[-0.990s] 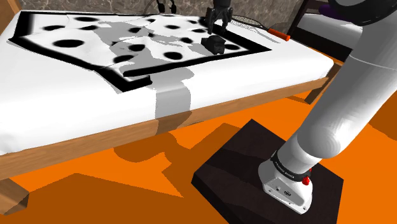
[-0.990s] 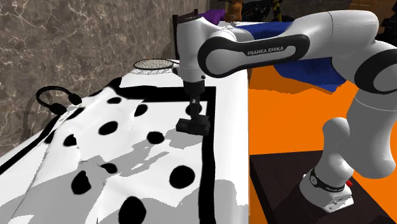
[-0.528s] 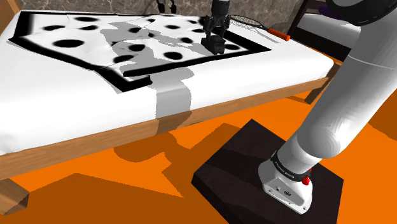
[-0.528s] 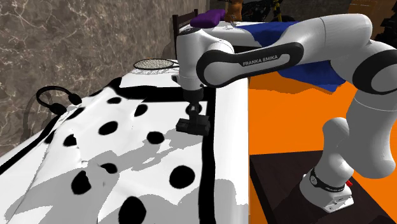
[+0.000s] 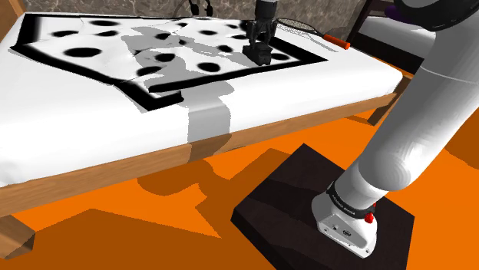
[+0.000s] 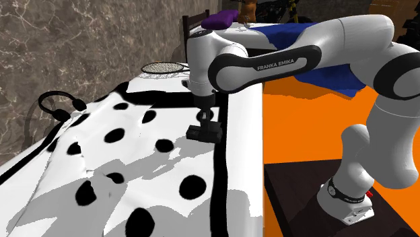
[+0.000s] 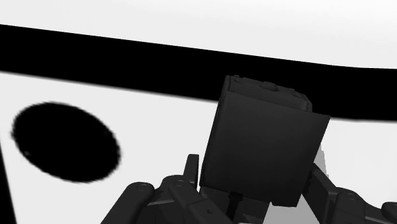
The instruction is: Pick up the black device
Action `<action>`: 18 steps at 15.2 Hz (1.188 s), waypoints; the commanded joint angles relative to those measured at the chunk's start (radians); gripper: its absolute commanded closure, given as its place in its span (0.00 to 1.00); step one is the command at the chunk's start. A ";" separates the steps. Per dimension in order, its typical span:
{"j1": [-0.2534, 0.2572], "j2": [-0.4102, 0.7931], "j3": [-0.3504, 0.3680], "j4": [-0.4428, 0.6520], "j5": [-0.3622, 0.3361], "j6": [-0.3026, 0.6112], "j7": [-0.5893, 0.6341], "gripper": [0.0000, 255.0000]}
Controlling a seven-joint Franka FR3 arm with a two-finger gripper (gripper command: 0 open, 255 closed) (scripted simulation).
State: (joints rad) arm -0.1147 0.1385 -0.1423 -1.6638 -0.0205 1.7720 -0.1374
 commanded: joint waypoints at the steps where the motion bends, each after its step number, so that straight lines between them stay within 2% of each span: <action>1: 0.000 0.001 0.000 -0.001 0.000 0.000 0.000 1.00; 3: 0.000 0.002 0.000 0.001 0.000 -0.001 0.000 1.00; 18: -0.003 0.025 -0.002 0.235 0.004 -0.212 -0.009 1.00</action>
State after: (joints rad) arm -0.1177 0.1604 -0.1439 -1.4447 -0.0170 1.5733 -0.1460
